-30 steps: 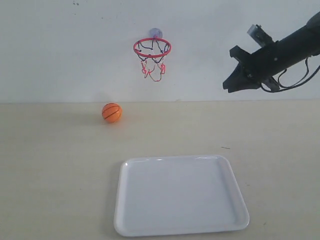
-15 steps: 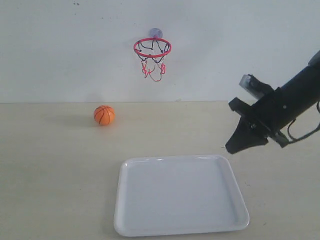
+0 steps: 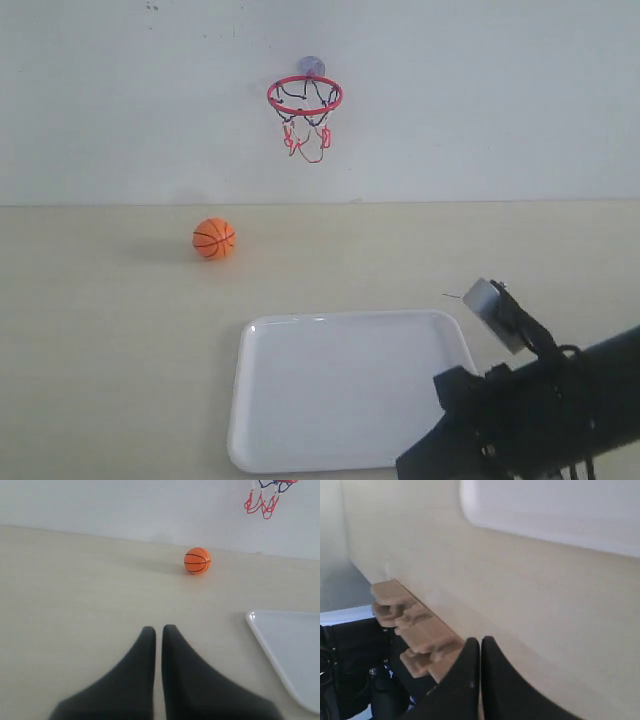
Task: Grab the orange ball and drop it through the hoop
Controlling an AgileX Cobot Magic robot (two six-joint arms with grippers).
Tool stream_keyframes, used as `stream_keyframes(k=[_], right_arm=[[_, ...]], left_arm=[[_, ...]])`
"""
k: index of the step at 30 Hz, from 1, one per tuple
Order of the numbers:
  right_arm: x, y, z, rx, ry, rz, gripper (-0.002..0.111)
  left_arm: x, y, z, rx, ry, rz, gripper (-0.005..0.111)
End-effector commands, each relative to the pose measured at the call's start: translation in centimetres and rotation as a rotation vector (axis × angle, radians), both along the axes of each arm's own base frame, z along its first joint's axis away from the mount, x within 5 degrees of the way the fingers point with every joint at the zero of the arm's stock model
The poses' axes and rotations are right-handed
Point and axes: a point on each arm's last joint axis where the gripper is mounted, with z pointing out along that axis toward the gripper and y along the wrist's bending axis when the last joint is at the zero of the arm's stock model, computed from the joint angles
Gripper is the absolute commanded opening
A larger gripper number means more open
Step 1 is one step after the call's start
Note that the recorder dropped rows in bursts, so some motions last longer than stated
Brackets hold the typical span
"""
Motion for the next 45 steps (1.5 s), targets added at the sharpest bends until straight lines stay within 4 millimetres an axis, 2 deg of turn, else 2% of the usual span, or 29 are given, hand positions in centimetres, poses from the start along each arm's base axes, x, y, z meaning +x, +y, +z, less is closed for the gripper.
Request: stream_keyframes(k=[1,6,10,40,45], right_arm=[[-4.1,0.0,0.2,0.092,-0.100,-0.071,0.000],[-7.5,-1.0,-0.5,0.117,-0.052,-0.151,0.000],[-8.8,-1.3,-1.1,0.100,-0.022,-0.140,0.000],[-8.7,-1.5,-1.3,0.075,-0.028,-0.152,0.000],[-8.8,-1.5,-0.8,0.087,-0.055,-0.155,0.000]], left_arm=[[0.0,0.0,0.2,-0.005,-0.017,0.004,0.004],[0.0,0.0,0.2,-0.005,-0.017,0.004,0.004],[0.0,0.0,0.2,-0.005,-0.017,0.004,0.004],[0.0,0.0,0.2,-0.005,-0.017,0.004,0.004],[0.0,0.0,0.2,-0.005,-0.017,0.004,0.004]])
